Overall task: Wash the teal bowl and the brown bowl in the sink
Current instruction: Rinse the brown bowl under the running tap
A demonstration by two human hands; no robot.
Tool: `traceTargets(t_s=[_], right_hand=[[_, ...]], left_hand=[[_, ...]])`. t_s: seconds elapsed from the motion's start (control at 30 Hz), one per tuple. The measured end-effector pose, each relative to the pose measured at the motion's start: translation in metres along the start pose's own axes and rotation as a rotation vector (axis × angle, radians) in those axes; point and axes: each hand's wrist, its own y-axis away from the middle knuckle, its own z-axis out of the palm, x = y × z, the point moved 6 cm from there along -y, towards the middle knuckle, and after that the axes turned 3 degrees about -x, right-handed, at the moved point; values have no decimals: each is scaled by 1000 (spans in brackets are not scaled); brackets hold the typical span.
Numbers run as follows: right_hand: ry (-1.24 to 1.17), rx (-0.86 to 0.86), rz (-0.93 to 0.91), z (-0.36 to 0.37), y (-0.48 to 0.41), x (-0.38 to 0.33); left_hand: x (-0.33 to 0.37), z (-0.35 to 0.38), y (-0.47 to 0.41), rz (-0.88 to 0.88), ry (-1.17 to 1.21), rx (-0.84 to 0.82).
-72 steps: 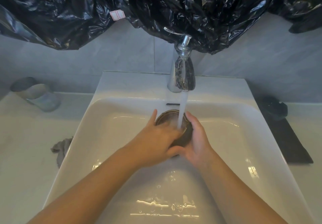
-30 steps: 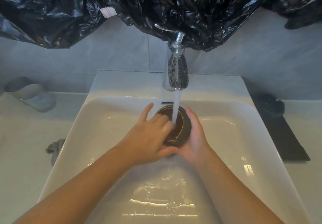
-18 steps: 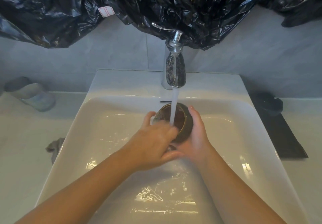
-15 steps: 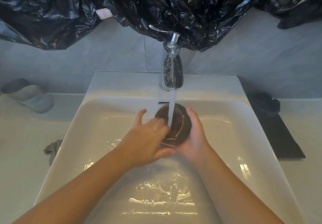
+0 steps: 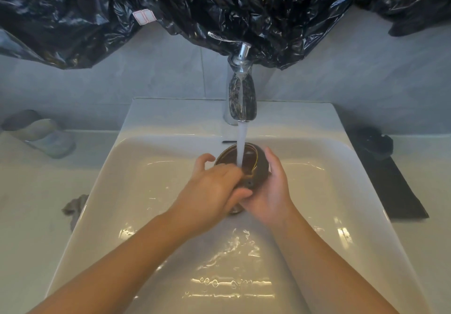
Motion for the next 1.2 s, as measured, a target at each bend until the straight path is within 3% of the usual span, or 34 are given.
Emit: traceTargets(t_s=[0.1,0.23,0.4,0.47,0.57,0.7,0.77,0.93,1.07,1.2], right_hand=[[-15,22,-22,-4,1,0],[36,20,10,-3,0,3],[81,37,50,-5,-3,7],[85,35,62,-8,-2,7],[51,63,62,-7,-1,6],[-42,65,-46,-5,-2,2],[-28,61,-40,-10,-4,5],[82,36,-48,-13,-4,4],[159,55,-18,-13,-2,5],[130,-4,-36,-5,2,0]], left_hand=[[9,2,-2,-69,178,-41],[-13,-1,-1,117,-119,-110],[-3,3,4,172,13,-133],[-10,6,9,203,-89,-125],[-21,5,4,180,-159,-117],[1,-8,-12,-48,145,16],[8,-1,-16,-116,170,-45],[13,11,-6,56,-30,-87],[9,11,-8,90,215,-167],[7,0,-6,233,284,-155]])
